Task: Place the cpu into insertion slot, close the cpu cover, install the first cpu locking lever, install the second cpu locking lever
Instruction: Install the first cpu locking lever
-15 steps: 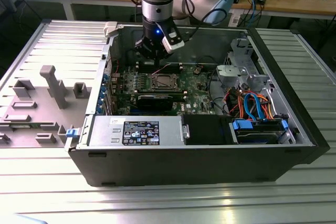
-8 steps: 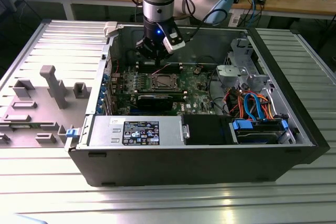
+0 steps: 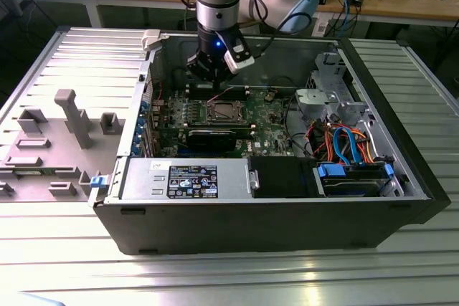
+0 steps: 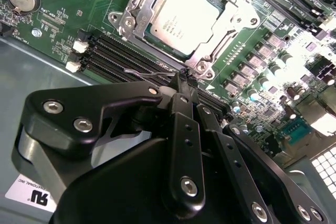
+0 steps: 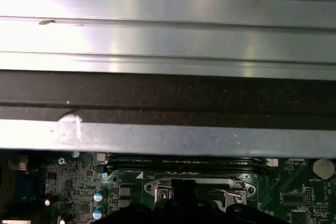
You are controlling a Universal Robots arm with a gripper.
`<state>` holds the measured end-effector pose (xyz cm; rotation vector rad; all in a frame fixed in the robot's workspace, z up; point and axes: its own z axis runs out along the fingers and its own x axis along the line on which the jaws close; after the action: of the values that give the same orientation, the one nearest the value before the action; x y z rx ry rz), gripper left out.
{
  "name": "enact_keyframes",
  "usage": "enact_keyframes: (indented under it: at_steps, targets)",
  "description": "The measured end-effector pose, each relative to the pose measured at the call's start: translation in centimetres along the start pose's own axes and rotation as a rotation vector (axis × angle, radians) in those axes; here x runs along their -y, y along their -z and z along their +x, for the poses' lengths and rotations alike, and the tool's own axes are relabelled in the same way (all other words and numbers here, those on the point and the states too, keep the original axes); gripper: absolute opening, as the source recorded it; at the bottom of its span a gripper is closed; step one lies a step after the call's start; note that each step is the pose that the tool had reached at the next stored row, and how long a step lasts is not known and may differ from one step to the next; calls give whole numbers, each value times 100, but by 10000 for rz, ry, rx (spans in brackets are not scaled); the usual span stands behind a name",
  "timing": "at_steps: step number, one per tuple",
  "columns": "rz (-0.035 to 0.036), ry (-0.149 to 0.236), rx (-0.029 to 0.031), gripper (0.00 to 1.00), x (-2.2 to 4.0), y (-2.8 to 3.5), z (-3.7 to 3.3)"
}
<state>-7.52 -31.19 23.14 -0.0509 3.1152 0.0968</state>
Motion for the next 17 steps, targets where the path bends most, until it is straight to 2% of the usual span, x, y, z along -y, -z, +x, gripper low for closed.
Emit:
enact_keyframes:
  at_steps: [2,12,17]
  targets:
    - [-39,-1,2,11,1,-16,-14]
    - [-42,-2,1,11,2,-47,-39]
    - [-34,-1,0,11,-49,-53,-51]
